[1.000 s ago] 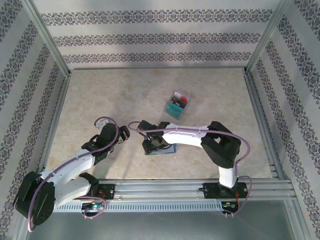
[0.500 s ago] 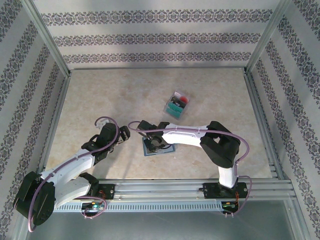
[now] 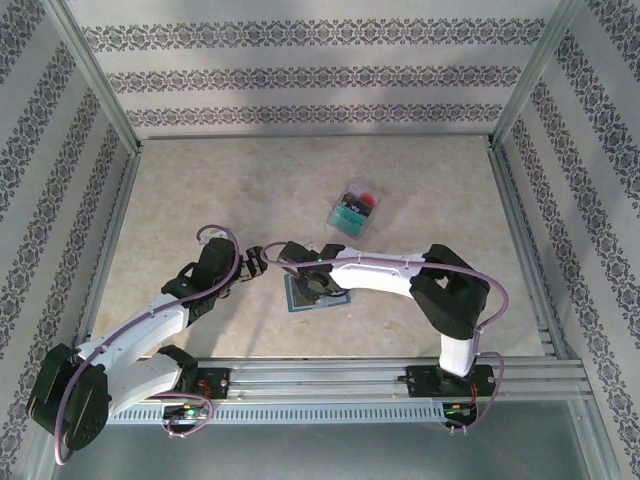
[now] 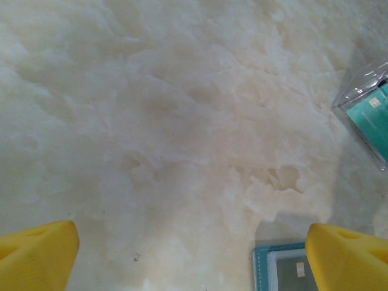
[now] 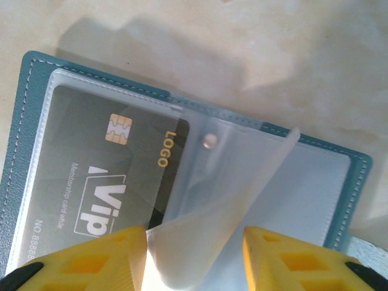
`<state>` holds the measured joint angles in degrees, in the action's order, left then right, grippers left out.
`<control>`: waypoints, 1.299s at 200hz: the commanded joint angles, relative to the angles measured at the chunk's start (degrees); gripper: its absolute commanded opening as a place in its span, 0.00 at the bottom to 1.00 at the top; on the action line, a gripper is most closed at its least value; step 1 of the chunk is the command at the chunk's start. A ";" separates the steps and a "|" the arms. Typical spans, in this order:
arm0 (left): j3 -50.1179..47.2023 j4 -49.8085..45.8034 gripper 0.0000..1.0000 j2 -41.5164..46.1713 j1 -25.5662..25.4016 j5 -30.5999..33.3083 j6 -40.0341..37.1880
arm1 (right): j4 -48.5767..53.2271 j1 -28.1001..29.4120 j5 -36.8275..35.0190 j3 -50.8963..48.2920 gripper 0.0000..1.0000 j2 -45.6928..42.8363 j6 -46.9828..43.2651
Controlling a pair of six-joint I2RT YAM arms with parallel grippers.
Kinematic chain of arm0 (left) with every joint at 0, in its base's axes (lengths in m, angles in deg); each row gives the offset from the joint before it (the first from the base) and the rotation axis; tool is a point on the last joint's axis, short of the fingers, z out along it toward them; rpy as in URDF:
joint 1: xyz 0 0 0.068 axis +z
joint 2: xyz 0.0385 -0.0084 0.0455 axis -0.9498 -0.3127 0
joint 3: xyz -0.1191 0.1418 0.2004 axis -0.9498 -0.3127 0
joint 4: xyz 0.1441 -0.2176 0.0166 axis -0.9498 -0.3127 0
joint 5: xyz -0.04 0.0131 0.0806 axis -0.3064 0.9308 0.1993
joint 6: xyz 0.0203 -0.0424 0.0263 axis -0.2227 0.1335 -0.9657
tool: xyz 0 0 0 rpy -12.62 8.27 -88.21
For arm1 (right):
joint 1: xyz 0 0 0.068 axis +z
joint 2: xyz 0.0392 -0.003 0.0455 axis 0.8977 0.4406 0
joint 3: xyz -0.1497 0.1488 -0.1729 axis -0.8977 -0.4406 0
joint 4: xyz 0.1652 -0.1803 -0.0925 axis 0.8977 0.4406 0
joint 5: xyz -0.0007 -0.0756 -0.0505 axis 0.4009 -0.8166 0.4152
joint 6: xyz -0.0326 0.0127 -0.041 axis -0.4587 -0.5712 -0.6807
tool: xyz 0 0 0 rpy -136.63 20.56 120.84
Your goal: Take the credit cards out of the card holder
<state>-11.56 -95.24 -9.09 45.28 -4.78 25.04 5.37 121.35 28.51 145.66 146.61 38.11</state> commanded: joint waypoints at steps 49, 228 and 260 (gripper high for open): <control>3.21 2.03 0.91 -2.14 -1.51 -1.47 -2.62 | -0.56 -3.80 -1.38 -5.73 0.46 -5.23 0.99; 6.90 0.75 0.49 -13.07 -14.90 1.24 -3.39 | -6.96 -11.20 2.84 -19.46 0.39 -23.08 3.68; 6.65 1.46 0.37 -15.03 -16.80 0.38 -3.58 | -11.01 -12.73 8.25 -21.76 0.38 -27.33 3.61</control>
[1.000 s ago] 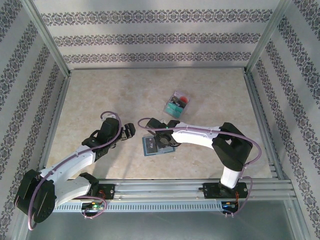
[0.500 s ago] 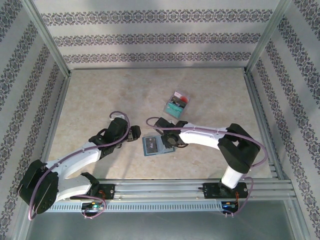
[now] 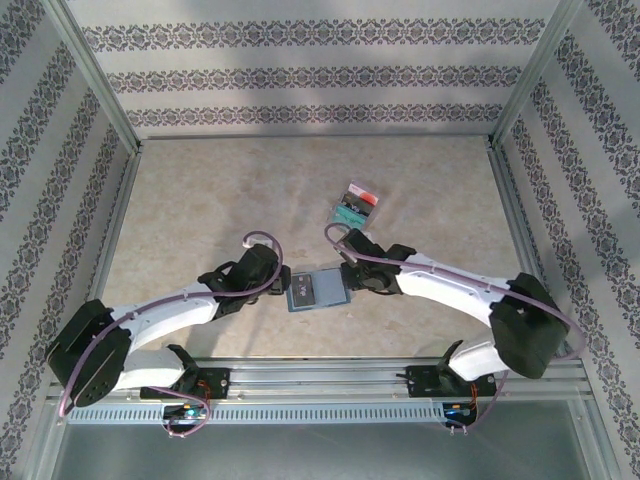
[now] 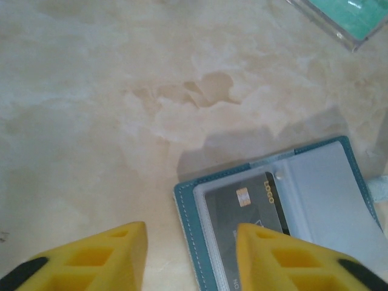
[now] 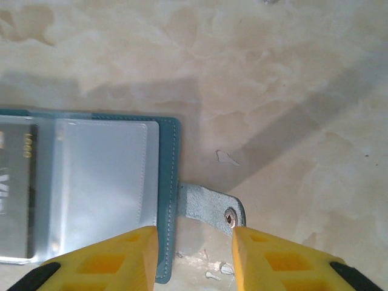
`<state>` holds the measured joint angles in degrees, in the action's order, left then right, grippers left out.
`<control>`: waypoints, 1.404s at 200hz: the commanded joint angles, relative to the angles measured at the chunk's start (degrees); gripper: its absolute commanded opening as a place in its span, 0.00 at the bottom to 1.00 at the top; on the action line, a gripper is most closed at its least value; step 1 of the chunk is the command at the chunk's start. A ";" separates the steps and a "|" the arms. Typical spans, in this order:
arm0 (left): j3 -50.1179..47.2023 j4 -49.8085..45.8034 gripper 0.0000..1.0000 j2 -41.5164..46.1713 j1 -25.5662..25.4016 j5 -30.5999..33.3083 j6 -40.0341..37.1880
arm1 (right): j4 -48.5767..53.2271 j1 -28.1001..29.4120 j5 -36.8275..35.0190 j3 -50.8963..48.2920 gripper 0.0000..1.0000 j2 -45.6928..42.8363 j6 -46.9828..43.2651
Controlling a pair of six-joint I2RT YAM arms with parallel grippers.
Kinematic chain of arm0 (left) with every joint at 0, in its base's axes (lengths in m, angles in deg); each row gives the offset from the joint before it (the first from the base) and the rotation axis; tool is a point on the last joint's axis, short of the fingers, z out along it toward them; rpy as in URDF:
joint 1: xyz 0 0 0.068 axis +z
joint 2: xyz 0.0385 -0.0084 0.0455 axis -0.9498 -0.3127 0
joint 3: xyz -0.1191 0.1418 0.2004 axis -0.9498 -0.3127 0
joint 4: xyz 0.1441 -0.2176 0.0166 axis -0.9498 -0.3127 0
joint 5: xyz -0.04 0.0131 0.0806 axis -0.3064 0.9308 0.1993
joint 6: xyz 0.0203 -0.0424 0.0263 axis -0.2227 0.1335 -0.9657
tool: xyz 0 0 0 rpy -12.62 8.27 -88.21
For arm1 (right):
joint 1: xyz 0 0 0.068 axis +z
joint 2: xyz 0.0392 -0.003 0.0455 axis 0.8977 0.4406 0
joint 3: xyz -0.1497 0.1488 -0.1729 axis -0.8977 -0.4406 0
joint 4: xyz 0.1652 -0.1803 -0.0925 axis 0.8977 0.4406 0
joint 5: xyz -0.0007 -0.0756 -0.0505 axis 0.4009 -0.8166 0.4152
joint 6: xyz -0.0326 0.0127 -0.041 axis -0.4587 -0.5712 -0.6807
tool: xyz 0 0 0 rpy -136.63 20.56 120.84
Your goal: Take the credit cards out of the card holder
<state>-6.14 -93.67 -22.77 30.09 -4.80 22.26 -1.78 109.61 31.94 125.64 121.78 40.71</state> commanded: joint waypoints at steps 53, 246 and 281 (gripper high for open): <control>0.66 3.93 0.25 -5.71 -2.96 -3.27 -1.32 | -11.76 -3.26 16.91 -2.78 0.36 -1.47 2.90; -0.91 8.57 0.13 -12.23 -2.96 -5.96 0.32 | -21.10 -1.28 29.84 2.26 0.25 15.53 6.74; -1.17 8.64 0.13 -12.15 -2.96 -6.03 0.47 | -21.30 -1.27 29.59 2.39 0.25 16.73 6.74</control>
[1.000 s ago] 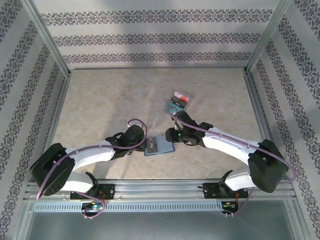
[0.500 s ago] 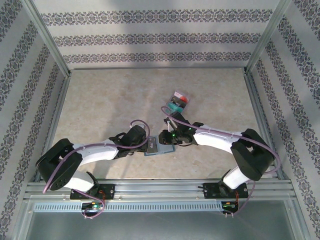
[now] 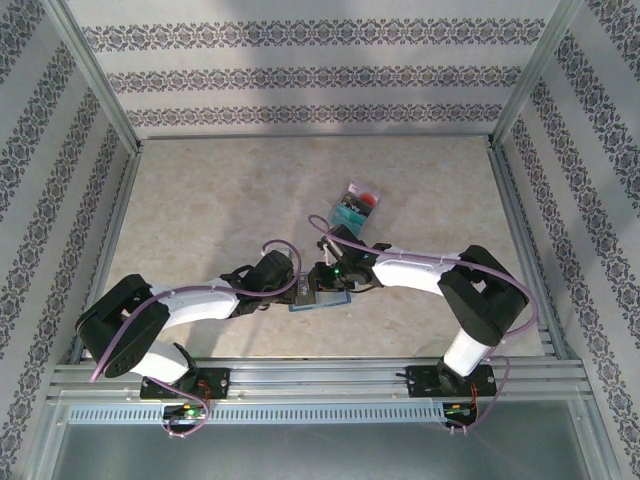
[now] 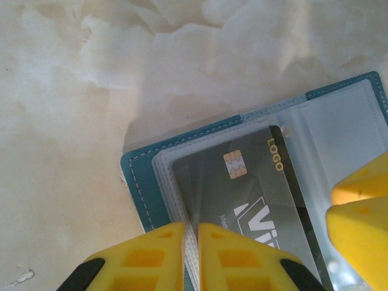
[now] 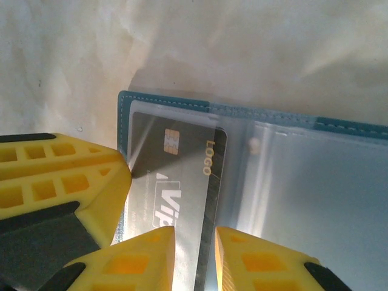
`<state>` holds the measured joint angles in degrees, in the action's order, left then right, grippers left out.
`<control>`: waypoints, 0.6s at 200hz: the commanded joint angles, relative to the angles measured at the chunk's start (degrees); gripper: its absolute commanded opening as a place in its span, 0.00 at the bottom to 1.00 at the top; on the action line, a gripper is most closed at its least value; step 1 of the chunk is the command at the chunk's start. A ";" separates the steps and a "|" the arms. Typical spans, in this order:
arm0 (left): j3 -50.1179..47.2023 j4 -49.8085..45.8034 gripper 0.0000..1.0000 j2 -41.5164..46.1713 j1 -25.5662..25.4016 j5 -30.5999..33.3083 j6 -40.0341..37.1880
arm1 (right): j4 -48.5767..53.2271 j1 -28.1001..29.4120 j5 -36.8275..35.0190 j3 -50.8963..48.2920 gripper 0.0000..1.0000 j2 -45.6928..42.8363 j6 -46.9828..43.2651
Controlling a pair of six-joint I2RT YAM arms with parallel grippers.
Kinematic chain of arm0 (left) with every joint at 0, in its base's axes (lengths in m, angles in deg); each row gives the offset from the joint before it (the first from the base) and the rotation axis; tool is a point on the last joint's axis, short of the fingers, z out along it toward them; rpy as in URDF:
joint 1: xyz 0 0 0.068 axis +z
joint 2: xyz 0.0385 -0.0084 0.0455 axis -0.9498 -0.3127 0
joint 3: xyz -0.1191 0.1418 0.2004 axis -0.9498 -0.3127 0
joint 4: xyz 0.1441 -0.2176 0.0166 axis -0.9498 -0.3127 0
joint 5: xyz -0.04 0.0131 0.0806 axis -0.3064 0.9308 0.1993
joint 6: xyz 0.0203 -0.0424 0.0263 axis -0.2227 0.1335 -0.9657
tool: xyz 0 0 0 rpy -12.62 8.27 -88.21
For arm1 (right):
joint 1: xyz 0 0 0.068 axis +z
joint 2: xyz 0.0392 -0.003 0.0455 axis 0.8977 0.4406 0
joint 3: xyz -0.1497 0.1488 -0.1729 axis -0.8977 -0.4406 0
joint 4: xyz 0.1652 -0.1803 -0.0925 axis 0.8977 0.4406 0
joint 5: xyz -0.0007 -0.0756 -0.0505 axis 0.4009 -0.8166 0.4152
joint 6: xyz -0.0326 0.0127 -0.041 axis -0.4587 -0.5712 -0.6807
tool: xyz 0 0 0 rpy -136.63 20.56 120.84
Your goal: Take the credit cards out of the card holder
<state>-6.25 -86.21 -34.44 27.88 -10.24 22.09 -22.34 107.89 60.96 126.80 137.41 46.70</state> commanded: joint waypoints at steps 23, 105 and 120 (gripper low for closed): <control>-1.13 1.28 0.13 -0.57 -0.75 -0.59 0.87 | -0.71 0.49 0.27 1.07 0.25 1.66 0.84; -0.70 1.07 0.13 -0.89 -0.75 -0.89 0.87 | -2.85 0.47 2.16 1.11 0.25 3.77 1.66; -0.70 1.04 0.13 -0.75 -0.75 -0.85 0.87 | -4.07 0.46 3.15 0.88 0.25 3.54 2.14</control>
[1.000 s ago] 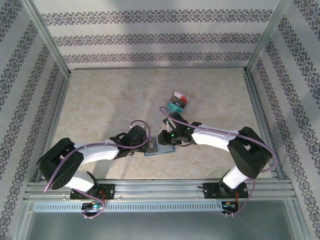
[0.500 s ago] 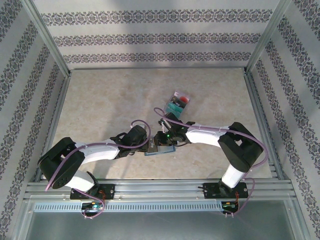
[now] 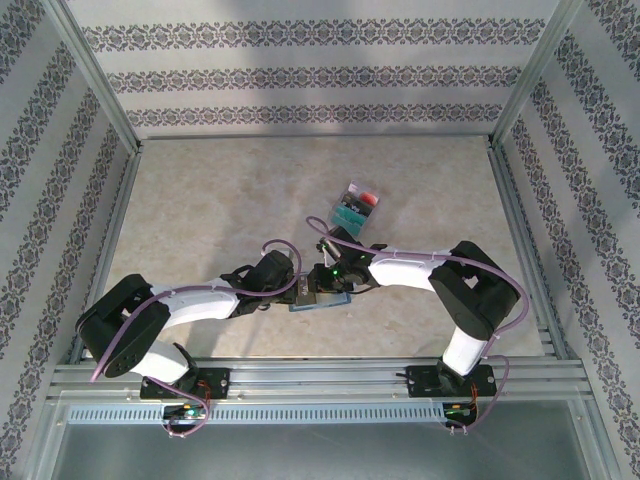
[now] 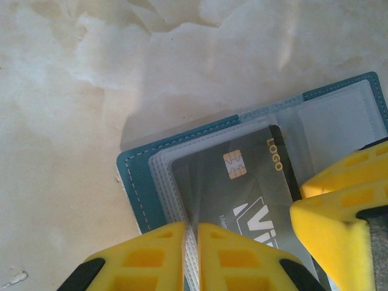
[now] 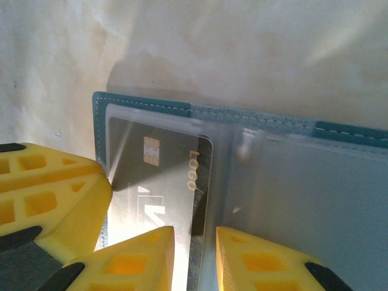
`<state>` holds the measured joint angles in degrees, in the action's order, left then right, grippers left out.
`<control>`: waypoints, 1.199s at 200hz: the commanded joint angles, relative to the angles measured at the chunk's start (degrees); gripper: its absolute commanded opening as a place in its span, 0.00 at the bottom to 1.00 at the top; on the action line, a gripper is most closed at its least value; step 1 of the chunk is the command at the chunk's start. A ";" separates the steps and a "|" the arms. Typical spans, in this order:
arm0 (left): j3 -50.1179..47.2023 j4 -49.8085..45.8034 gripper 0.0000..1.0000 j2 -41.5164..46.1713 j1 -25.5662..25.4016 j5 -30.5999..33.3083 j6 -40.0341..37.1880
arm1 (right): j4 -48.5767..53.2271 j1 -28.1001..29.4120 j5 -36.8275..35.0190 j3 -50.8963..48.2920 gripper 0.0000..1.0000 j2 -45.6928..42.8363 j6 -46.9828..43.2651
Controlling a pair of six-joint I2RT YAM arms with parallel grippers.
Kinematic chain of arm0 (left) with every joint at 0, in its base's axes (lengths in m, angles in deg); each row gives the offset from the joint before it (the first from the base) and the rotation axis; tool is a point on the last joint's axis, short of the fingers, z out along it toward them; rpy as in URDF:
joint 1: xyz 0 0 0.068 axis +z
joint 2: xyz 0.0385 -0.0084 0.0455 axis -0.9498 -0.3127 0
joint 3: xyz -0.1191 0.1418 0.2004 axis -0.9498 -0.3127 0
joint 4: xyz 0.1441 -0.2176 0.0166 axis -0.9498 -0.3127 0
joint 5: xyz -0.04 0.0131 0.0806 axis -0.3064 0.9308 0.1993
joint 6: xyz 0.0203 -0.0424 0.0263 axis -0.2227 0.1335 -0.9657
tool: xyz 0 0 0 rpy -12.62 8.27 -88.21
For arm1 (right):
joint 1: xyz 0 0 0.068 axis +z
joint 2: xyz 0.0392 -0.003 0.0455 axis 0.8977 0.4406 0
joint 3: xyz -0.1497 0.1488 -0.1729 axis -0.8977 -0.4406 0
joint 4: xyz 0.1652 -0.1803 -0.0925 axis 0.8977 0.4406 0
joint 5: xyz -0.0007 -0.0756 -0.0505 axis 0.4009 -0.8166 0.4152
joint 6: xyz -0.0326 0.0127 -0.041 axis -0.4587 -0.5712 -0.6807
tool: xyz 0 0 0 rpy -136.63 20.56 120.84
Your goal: Take the credit cards out of the card holder
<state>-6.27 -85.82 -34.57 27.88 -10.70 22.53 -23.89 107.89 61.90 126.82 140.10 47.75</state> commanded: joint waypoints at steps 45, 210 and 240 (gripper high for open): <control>-0.67 0.66 0.13 -0.70 -0.72 -0.48 0.42 | -3.86 0.10 3.54 0.43 0.23 -0.73 1.64; -0.43 -0.22 0.13 -0.68 -0.75 -0.04 0.18 | -6.82 -1.27 4.65 -2.88 0.15 -3.60 3.14; -0.62 -0.56 0.13 -0.19 -0.75 0.39 0.34 | -9.95 -1.96 5.93 -4.62 0.11 -3.45 4.47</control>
<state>-6.27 -85.84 -34.60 27.88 -10.66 22.53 -29.53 106.42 65.20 123.85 137.28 50.70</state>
